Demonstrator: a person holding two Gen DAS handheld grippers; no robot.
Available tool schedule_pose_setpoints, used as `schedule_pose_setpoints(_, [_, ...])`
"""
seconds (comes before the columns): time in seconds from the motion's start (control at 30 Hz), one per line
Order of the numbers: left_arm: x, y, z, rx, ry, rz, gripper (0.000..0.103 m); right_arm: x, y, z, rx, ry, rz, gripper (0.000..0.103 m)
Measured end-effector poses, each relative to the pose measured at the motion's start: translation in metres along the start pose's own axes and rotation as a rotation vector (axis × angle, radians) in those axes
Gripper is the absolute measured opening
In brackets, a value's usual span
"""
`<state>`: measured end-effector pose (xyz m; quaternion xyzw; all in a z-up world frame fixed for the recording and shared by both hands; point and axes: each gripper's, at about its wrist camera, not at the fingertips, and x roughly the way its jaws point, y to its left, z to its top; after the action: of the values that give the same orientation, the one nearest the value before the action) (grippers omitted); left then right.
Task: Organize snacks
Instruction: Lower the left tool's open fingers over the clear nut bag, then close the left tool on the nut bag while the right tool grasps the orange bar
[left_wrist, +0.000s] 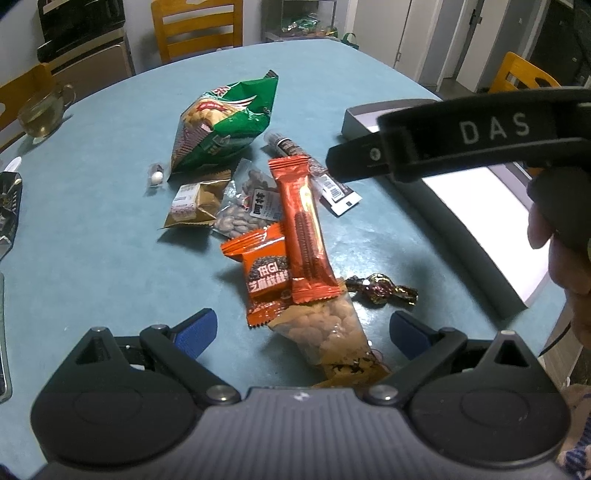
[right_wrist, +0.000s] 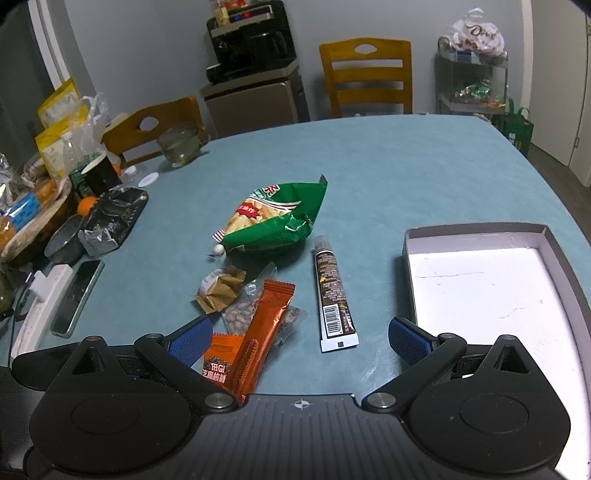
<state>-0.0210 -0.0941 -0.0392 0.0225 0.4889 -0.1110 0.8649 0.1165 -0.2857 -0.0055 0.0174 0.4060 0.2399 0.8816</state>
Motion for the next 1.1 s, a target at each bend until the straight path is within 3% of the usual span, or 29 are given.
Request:
schedule_pose_setpoints(0.2, [0.003, 0.0, -0.001, -0.004, 0.014, -0.014, 0.101, 0.0, 0.0, 0.0, 0.001, -0.002, 0.006, 0.103])
schedule_pose_setpoints(0.3, [0.004, -0.001, -0.001, -0.003, 0.017, -0.022, 0.096, -0.001, 0.001, 0.0, -0.001, -0.007, 0.02, 0.101])
schedule_pose_setpoints(0.7, [0.005, 0.002, -0.001, -0.006, 0.022, -0.007, 0.096, 0.0, -0.002, 0.002, 0.005, -0.007, 0.012, 0.101])
schedule_pose_setpoints(0.93, [0.012, 0.001, -0.001, -0.009, 0.04, -0.034, 0.096, 0.001, -0.001, 0.002, -0.002, -0.002, 0.009, 0.101])
schedule_pose_setpoints(1.0, [0.016, 0.0, -0.002, -0.006, 0.047, -0.045, 0.083, 0.002, -0.001, 0.002, -0.003, 0.001, 0.008, 0.101])
schedule_pose_setpoints(1.1, [0.021, -0.003, -0.004, 0.008, 0.061, -0.046, 0.076, 0.003, -0.001, 0.002, -0.007, 0.005, 0.01, 0.101])
